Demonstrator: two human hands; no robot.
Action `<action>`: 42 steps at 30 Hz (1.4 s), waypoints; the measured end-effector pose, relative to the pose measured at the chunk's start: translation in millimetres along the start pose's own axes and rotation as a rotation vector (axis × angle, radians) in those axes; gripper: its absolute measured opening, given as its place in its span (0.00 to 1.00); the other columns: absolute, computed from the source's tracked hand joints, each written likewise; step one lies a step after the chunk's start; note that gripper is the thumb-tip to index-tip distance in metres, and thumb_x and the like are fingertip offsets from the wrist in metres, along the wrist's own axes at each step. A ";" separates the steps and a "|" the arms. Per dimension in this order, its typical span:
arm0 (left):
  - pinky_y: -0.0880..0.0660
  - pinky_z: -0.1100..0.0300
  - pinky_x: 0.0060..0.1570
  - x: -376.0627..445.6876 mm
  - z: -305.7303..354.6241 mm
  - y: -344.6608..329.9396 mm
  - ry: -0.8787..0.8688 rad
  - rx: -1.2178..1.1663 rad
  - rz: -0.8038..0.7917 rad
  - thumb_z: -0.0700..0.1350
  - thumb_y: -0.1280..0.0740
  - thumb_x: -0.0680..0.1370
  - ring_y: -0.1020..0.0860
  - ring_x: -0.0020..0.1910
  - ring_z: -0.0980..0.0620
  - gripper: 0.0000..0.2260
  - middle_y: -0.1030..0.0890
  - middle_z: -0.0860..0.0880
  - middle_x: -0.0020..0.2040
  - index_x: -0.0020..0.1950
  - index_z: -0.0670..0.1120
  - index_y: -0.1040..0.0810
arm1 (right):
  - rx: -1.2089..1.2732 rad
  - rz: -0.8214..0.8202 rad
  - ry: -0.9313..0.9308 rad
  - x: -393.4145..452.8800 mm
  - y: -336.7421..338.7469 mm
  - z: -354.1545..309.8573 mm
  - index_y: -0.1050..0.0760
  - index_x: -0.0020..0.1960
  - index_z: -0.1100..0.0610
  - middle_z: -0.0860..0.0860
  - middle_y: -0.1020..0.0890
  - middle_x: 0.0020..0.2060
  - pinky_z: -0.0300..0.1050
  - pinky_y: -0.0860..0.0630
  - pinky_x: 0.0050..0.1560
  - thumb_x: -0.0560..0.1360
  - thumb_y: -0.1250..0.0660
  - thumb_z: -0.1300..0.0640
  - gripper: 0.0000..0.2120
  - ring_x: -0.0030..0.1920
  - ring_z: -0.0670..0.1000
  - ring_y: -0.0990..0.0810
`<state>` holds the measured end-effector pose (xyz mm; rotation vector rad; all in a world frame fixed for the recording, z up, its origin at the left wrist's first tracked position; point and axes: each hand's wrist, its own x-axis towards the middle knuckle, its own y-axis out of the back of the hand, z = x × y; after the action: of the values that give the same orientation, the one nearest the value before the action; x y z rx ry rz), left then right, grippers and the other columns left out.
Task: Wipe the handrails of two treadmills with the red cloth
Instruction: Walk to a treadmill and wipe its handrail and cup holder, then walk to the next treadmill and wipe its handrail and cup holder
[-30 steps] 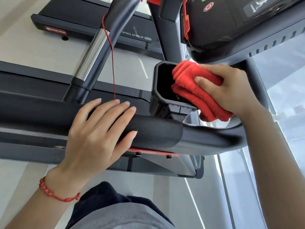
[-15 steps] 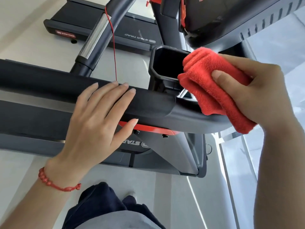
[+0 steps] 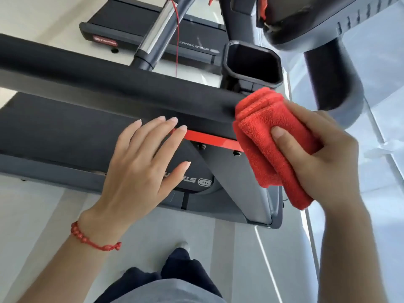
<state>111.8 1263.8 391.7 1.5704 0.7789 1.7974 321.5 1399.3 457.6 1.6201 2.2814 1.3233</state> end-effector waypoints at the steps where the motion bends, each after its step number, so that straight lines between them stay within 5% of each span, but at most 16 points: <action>1: 0.33 0.41 0.62 -7.2 -2.9 3.4 0.013 0.002 -0.001 0.48 0.39 0.79 0.27 0.62 0.40 0.18 0.24 0.38 0.61 0.63 0.37 0.27 | 0.019 -0.011 -0.002 -6.5 -6.9 -4.4 0.26 0.62 0.44 0.39 0.24 0.46 0.25 0.33 0.50 0.71 0.33 0.47 0.19 0.47 0.34 0.25; 22: 0.28 0.41 0.56 -256.4 -96.9 132.2 0.454 0.131 -0.196 0.48 0.39 0.77 0.25 0.59 0.38 0.19 0.23 0.37 0.59 0.61 0.36 0.25 | 0.216 -0.382 0.064 -157.4 -201.1 -141.5 0.27 0.61 0.43 0.41 0.25 0.43 0.26 0.33 0.47 0.70 0.32 0.47 0.20 0.44 0.37 0.25; 28: 0.29 0.42 0.57 -321.3 -113.7 162.7 0.701 0.206 -0.208 0.49 0.41 0.77 0.25 0.58 0.39 0.19 0.22 0.38 0.58 0.60 0.37 0.25 | 0.284 -0.583 0.182 -179.7 -256.6 -183.4 0.28 0.61 0.41 0.48 0.23 0.44 0.34 0.29 0.48 0.71 0.31 0.49 0.19 0.43 0.42 0.25; 34: 0.29 0.43 0.57 -370.1 -119.0 178.1 0.980 0.319 -0.175 0.50 0.43 0.78 0.25 0.59 0.40 0.19 0.23 0.39 0.60 0.61 0.39 0.26 | 0.354 -0.790 0.333 -188.7 -311.8 -213.6 0.27 0.61 0.43 0.44 0.24 0.44 0.23 0.34 0.47 0.70 0.32 0.50 0.19 0.46 0.37 0.25; 42: 0.28 0.42 0.57 -399.2 -123.9 179.5 1.281 0.394 -0.231 0.50 0.44 0.77 0.24 0.59 0.38 0.21 0.23 0.38 0.60 0.61 0.37 0.25 | 0.432 -1.056 0.463 -189.9 -388.7 -239.8 0.30 0.60 0.38 0.43 0.24 0.47 0.23 0.32 0.48 0.72 0.31 0.53 0.20 0.48 0.35 0.25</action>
<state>16.1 837.5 265.2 0.2594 1.8503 2.4482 -0.3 1070.0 276.9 -0.0828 3.0611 0.9706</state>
